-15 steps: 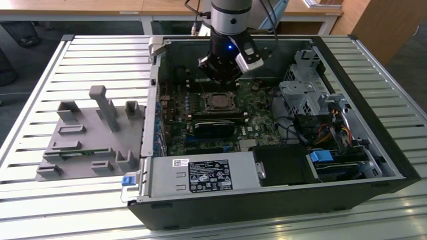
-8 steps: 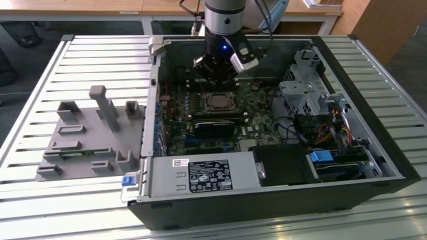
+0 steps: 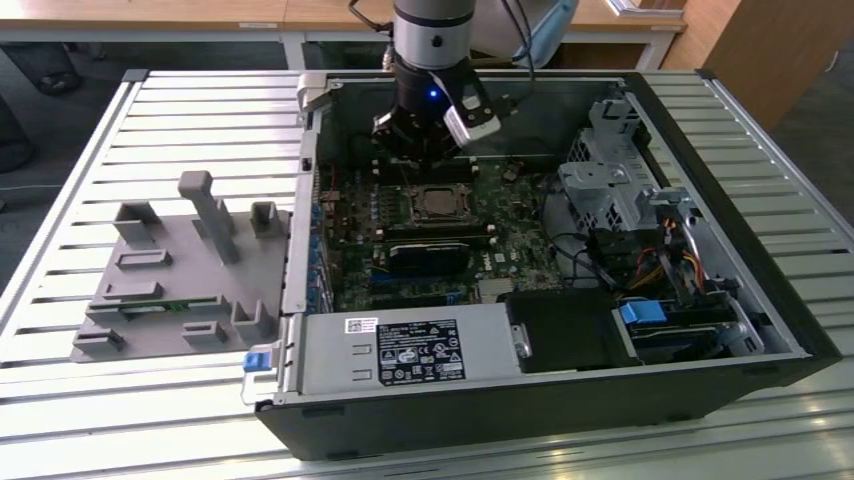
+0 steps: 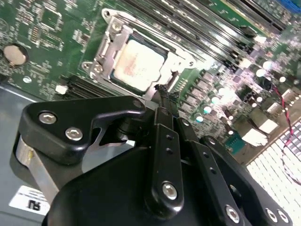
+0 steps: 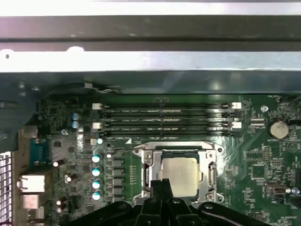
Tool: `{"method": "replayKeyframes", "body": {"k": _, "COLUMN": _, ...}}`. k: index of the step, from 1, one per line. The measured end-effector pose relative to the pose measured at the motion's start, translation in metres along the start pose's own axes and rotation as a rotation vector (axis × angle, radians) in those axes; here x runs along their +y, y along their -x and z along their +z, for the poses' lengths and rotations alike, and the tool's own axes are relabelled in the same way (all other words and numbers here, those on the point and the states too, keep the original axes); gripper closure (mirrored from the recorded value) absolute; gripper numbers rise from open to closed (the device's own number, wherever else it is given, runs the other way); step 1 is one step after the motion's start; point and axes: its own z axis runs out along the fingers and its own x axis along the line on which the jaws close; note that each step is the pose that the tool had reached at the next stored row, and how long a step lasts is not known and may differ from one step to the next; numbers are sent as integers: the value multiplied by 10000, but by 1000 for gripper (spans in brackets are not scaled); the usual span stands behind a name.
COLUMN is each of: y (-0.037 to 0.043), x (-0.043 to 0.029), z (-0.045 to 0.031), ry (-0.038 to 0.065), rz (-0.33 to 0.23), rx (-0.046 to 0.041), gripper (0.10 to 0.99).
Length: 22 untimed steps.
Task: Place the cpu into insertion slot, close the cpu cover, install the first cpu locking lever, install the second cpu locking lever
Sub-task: 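Install the first cpu locking lever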
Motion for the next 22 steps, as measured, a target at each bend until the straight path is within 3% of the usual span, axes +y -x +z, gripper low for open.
{"method": "replayKeyframes", "body": {"k": 8, "y": -119, "x": -3, "z": -48, "ry": 39, "rz": 0, "rx": 1, "gripper": 980}}
{"method": "replayKeyframes", "body": {"k": 14, "y": -268, "x": -5, "z": -51, "ry": 39, "rz": 2, "rx": -2, "gripper": 980}}
{"method": "replayKeyframes", "body": {"k": 22, "y": -406, "x": 23, "z": -52, "ry": 43, "rz": 1, "rx": -1, "gripper": 980}}
